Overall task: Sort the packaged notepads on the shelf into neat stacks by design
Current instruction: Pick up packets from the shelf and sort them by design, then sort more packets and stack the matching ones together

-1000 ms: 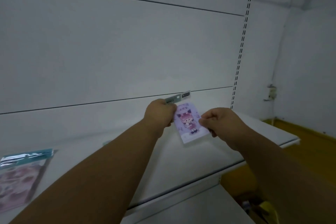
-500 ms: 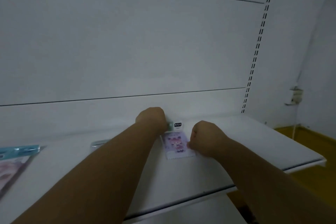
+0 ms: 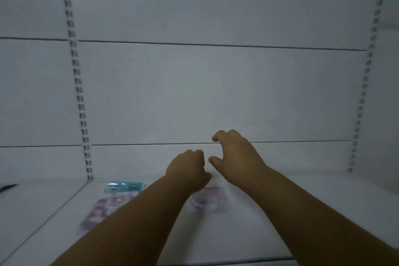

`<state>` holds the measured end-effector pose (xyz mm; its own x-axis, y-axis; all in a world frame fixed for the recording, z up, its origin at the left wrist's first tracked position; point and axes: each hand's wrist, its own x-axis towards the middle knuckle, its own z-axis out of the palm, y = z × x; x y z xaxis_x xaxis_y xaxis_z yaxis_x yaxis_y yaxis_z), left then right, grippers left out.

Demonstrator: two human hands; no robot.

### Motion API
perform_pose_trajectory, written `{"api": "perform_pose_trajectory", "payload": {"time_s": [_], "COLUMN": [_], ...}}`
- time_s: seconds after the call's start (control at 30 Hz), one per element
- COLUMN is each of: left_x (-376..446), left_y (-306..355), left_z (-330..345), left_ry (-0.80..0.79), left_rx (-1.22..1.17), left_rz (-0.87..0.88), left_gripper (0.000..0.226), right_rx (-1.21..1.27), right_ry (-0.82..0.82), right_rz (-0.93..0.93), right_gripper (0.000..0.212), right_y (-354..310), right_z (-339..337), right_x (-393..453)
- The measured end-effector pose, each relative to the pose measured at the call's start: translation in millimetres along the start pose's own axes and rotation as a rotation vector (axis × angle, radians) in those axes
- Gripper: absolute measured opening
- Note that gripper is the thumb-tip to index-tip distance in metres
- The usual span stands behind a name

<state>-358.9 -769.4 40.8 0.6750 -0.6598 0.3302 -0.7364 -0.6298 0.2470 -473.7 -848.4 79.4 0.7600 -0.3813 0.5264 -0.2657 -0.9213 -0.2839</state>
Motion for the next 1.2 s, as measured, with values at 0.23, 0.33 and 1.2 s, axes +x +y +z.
{"api": "perform_pose_trajectory", "payload": {"time_s": [0.23,0.33,1.2], "left_x": [-161.6,-227.8,-197.9], "left_y": [-219.7,-300.4,-662.1], "left_z": [-118.9,-159.6,-228.1], "left_ry": [0.168,0.189,0.124], "left_rx": [0.077,0.127,0.150], "left_rz": [-0.237,-0.351,-0.395], "left_gripper": [0.036,0.037,0.029], "right_rx": [0.116,0.161,0.044], "right_ry": [-0.030,-0.083,-0.446], "right_rz": [-0.258,-0.338,-0.349], "right_gripper": [0.053,0.052,0.053], "right_y": [-261.2,-358.3,-600.6], "right_z": [60.8,87.3,325.4], "right_x": [2.8,-2.8,122.4]}}
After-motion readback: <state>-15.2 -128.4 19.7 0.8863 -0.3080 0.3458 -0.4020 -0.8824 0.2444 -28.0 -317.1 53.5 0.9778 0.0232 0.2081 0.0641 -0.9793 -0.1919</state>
